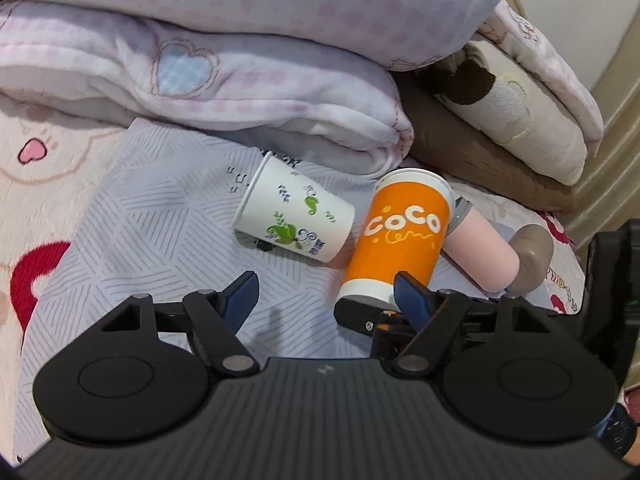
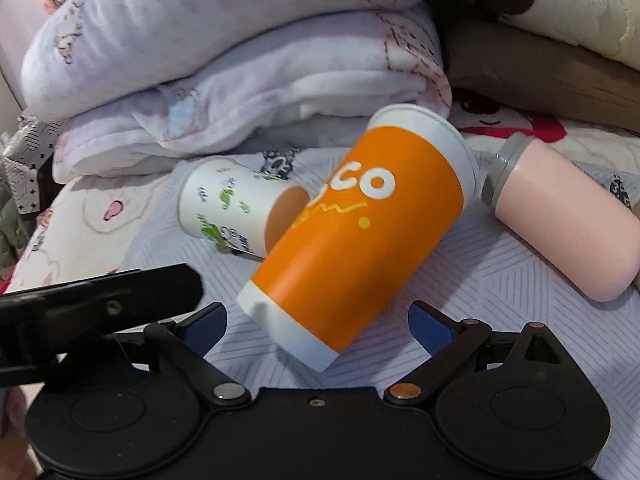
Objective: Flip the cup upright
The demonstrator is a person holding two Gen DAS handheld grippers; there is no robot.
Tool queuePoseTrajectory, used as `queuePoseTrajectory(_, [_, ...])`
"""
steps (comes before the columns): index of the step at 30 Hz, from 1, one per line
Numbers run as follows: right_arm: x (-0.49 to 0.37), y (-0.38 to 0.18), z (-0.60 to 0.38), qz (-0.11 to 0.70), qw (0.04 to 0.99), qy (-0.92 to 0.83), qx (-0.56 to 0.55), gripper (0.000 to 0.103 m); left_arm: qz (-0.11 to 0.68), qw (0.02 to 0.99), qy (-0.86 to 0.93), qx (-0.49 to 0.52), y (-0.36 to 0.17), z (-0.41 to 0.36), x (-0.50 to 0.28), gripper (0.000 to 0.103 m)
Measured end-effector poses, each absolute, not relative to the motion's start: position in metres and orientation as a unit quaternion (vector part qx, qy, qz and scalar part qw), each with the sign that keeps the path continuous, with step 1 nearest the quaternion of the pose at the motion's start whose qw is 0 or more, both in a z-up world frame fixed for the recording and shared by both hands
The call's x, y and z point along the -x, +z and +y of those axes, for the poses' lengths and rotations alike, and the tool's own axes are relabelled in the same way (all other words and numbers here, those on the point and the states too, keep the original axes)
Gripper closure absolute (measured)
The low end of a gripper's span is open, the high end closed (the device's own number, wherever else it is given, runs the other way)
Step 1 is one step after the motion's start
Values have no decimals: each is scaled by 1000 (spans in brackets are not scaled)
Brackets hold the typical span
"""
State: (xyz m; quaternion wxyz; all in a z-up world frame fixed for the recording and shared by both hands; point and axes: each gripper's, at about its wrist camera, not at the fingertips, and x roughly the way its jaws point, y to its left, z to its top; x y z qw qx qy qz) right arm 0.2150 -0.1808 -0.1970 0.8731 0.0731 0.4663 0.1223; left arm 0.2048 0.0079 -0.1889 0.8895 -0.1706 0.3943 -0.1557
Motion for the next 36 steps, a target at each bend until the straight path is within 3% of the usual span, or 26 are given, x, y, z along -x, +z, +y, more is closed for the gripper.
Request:
queuePoseTrajectory(16, [-211, -197, -193, 464, 865, 139, -131, 3, 398, 861, -172, 267, -208, 25, -217, 31])
queuePoseTrajectory(23, [-213, -196, -183, 457, 872, 140, -101, 5, 424, 831, -197, 300, -226, 18, -232, 54])
queuePoseTrajectory(30, [-206, -198, -180, 451, 878, 152, -46, 45, 438, 815, -233, 300, -227, 8, -231, 62])
queuePoseTrajectory(34, [-204, -199, -186, 453, 878, 150, -50, 56, 443, 817, -235, 284, -222, 1, -228, 63])
queuePoseTrajectory(36, [-203, -200, -186, 452, 877, 152, -49, 75, 448, 810, -242, 291, -222, 1, -229, 63])
